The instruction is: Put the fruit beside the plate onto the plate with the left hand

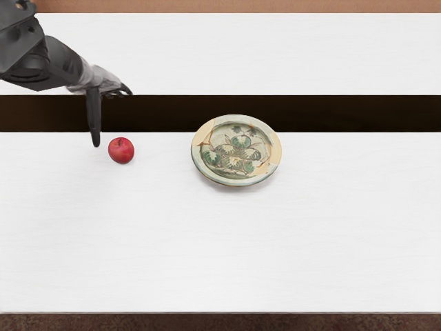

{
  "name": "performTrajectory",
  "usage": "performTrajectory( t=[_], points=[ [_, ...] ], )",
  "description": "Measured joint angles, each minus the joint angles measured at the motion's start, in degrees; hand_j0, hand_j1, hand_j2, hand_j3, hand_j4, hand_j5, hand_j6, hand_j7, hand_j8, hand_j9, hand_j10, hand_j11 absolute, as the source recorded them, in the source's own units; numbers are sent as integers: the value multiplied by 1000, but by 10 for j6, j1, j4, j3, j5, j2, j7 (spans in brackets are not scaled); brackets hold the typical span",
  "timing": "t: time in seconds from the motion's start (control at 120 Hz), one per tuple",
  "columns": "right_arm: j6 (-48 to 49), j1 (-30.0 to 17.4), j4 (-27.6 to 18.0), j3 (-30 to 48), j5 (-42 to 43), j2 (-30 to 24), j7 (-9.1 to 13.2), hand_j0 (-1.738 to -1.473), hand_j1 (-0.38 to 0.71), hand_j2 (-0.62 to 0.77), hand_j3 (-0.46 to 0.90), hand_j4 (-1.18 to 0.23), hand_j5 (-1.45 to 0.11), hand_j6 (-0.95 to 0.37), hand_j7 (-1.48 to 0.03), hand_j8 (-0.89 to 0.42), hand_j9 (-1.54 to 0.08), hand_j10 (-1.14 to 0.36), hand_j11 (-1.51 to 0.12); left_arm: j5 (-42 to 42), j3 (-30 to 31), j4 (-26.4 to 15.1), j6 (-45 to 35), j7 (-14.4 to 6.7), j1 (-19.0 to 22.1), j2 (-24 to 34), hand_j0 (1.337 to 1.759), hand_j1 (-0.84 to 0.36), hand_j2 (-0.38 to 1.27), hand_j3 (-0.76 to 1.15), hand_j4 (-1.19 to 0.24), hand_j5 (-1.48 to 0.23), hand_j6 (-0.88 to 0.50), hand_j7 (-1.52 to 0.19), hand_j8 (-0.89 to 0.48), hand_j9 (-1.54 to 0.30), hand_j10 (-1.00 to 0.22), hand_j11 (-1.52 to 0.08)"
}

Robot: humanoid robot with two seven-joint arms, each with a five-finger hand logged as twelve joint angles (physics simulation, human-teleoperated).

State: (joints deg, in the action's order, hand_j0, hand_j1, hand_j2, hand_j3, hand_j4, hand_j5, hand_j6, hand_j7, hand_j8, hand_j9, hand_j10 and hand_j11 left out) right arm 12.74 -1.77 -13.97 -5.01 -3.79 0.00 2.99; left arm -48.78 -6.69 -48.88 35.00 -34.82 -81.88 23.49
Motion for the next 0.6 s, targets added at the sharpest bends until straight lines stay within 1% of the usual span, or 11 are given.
performTrajectory(
  t=[0.075, 0.117, 0.2, 0.258, 0.4, 0.467, 0.567, 0.6],
  points=[
    [0, 0, 0, 0, 0, 0, 0, -1658, -334, -3, 0, -12, -16, -12, -16, -12, -16, -12, -16, -30, 4, 0, 0, -1, 3, -23, 1658, 349, 0, 0, -3, 0, -4, 0, -3, 0, -2, 0],
    [0, 0, 0, 0, 0, 0, 0, -1658, -334, -3, 0, -12, -16, -12, -16, -12, -16, -12, -16, -41, 10, 0, 0, -1, 5, -26, 1658, 349, 0, 0, -3, 0, -3, 0, -3, 0, -2, 0],
    [0, 0, 0, 0, 0, 0, 0, -1658, -334, -3, 0, -12, -16, -12, -16, -12, -16, -12, -16, -55, 22, 0, 0, -2, 5, -36, 1658, 349, 0, 0, -3, -1, -3, 0, -3, 0, -2, 0],
    [0, 0, 0, 0, 0, 0, 0, -1658, -334, -3, 0, -12, -16, -12, -16, -12, -16, -12, -16, -60, 37, 0, 0, -2, 7, -56, 1658, 349, 0, 0, -3, -1, -3, -1, -3, 0, -2, 0],
    [0, 0, 0, 0, 0, 0, 0, -1658, -333, -3, 0, -13, -17, -13, -17, -13, -17, -13, -17, -64, 60, -1, -2, -2, 26, -59, 1658, 328, 4, 0, -20, -24, -21, -23, -21, -23, -20, -23],
    [0, 0, 0, 0, 0, 0, 0, -1658, -334, -3, 0, -12, -16, -12, -17, -12, -16, -12, -16, -65, 64, -3, -23, -2, 26, -59, 1658, 309, 7, 0, -36, -44, -37, -44, -37, -44, -36, -44],
    [0, 0, 0, 0, 0, 0, 0, -1658, -334, -3, 0, -13, -17, -12, -17, -12, -17, -13, -17, -71, 74, -15, -79, -2, 27, -61, 1658, 280, 12, 0, -60, -76, -61, -76, -61, -75, -60, -75],
    [0, 0, 0, 0, 0, 0, 0, -1658, -334, -3, 0, -13, -17, -12, -17, -13, -17, -13, -17, -77, 79, -19, -99, -2, 35, -62, 1658, 267, 14, 0, -71, -90, -71, -90, -71, -90, -70, -90]
  ],
)
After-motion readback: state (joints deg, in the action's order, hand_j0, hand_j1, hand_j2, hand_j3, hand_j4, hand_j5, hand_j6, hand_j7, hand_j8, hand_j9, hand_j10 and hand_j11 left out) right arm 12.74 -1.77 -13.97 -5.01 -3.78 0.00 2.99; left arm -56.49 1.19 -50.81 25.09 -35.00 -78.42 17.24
